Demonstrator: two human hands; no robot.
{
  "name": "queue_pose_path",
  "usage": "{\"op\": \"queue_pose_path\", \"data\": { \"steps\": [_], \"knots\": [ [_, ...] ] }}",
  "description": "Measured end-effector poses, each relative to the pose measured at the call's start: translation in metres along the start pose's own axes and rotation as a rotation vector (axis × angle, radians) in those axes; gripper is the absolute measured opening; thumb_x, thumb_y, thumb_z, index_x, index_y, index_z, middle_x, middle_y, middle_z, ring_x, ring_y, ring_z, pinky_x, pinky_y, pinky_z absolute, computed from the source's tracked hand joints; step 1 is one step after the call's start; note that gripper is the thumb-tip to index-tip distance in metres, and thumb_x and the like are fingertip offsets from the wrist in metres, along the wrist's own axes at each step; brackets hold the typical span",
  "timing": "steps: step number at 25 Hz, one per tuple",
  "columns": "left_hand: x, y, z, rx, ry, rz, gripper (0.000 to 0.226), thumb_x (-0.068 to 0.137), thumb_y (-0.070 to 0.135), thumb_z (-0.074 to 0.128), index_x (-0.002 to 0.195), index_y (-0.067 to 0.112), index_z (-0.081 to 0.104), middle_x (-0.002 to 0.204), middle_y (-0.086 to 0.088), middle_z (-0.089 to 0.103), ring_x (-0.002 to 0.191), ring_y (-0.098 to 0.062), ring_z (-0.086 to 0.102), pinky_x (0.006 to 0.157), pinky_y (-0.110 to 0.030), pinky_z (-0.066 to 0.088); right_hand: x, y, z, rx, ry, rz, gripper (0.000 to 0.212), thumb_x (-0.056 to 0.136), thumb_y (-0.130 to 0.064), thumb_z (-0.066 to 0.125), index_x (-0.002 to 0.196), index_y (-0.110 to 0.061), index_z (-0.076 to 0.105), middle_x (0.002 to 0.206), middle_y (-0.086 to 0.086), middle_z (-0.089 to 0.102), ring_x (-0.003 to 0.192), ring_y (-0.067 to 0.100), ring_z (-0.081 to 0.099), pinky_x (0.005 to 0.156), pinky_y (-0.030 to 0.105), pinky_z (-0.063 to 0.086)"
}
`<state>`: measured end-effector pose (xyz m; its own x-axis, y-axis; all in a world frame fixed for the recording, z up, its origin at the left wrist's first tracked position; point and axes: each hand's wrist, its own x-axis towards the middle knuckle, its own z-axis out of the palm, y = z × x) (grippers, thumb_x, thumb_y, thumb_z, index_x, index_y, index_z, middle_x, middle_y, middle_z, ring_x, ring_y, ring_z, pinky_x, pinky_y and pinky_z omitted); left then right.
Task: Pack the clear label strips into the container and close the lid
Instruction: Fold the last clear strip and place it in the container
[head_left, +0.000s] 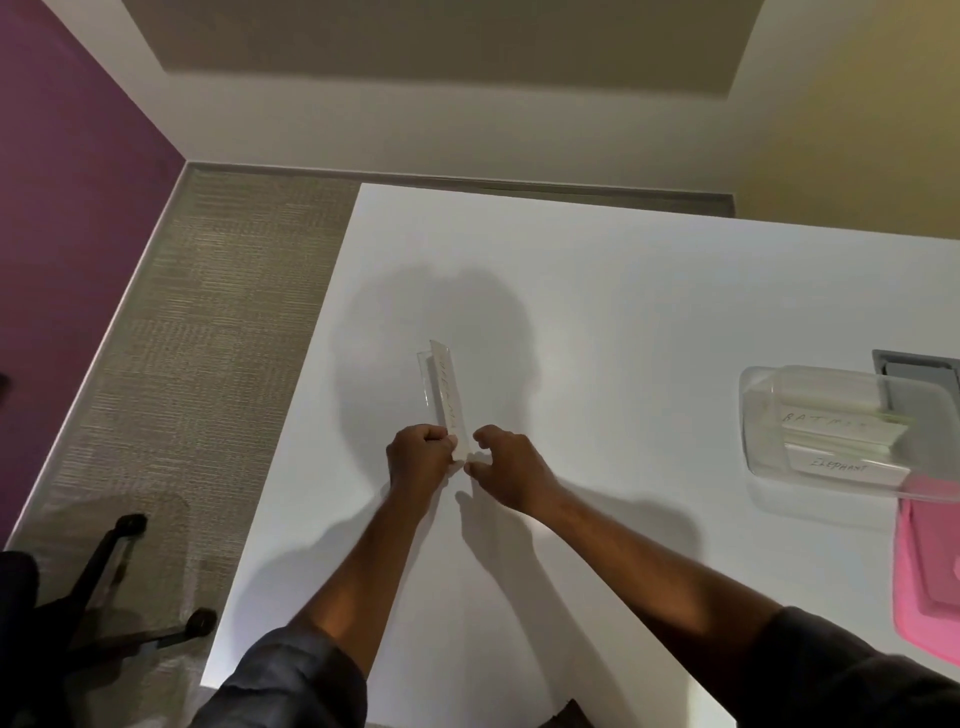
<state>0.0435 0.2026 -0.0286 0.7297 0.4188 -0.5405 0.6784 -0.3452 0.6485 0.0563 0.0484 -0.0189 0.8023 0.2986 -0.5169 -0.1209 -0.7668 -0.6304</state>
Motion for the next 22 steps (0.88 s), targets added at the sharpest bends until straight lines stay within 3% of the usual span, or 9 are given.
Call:
{"op": "queue_pose_path", "data": {
  "steps": [4, 7, 11, 16, 18, 22],
  "knots": [
    [0.002, -0.003, -0.007, 0.008, 0.028, -0.017, 0.02, 0.1, 0.013, 0.075, 0.118, 0.005, 0.077, 0.134, -0.014, 0.074, 0.095, -0.034, 0.08, 0.055, -0.022, 0.062, 0.007, 0.002, -0.004, 0.139, 0.003, 0.114, 0.054, 0.093, -0.031, 0.075, 0.141, -0.013, 0.059, 0.137, 0.006, 0.068, 0.119, 0.023, 0.067, 0.091, 0.029, 0.051],
    [0.003, -0.008, -0.011, -0.048, 0.04, -0.02, 0.025, 0.101, 0.013, 0.074, 0.124, 0.006, 0.075, 0.138, -0.014, 0.073, 0.076, -0.02, 0.076, 0.049, -0.013, 0.056, 0.009, 0.005, -0.007, 0.19, 0.015, 0.143, 0.056, 0.091, -0.033, 0.078, 0.139, -0.012, 0.06, 0.132, 0.005, 0.069, 0.115, 0.02, 0.066, 0.088, 0.025, 0.047],
    [-0.002, -0.008, -0.011, -0.12, 0.026, -0.019, 0.029, 0.1, 0.013, 0.075, 0.128, 0.006, 0.072, 0.14, -0.013, 0.071, 0.068, -0.006, 0.072, 0.058, -0.016, 0.061, 0.008, 0.007, -0.012, 0.316, 0.012, 0.182, 0.067, 0.088, -0.04, 0.081, 0.143, -0.011, 0.056, 0.129, 0.004, 0.067, 0.113, 0.02, 0.065, 0.086, 0.024, 0.048],
    [-0.02, 0.004, 0.003, -0.322, -0.055, -0.075, 0.032, 0.101, 0.011, 0.073, 0.132, 0.002, 0.07, 0.136, -0.014, 0.072, 0.09, -0.027, 0.08, 0.085, -0.037, 0.07, 0.001, 0.014, -0.025, 0.518, -0.029, 0.238, 0.073, 0.086, -0.049, 0.083, 0.141, -0.01, 0.054, 0.123, 0.002, 0.071, 0.108, 0.018, 0.068, 0.08, 0.022, 0.05],
    [-0.028, 0.01, 0.01, -0.425, -0.107, -0.1, 0.033, 0.102, 0.01, 0.072, 0.133, 0.0, 0.069, 0.133, -0.015, 0.073, 0.098, -0.031, 0.08, 0.092, -0.042, 0.068, -0.003, 0.02, -0.033, 0.603, -0.059, 0.241, 0.07, 0.084, -0.049, 0.084, 0.134, -0.007, 0.058, 0.121, 0.004, 0.074, 0.103, 0.018, 0.071, 0.079, 0.025, 0.052],
    [-0.045, 0.019, 0.027, -0.522, -0.175, -0.134, 0.034, 0.102, 0.012, 0.073, 0.135, 0.002, 0.068, 0.127, -0.013, 0.074, 0.099, -0.033, 0.081, 0.088, -0.037, 0.069, -0.015, 0.032, -0.053, 0.72, -0.071, 0.218, 0.042, 0.086, -0.033, 0.086, 0.117, -0.01, 0.071, 0.105, 0.004, 0.079, 0.09, 0.018, 0.072, 0.082, 0.032, 0.059]
  ]
}}
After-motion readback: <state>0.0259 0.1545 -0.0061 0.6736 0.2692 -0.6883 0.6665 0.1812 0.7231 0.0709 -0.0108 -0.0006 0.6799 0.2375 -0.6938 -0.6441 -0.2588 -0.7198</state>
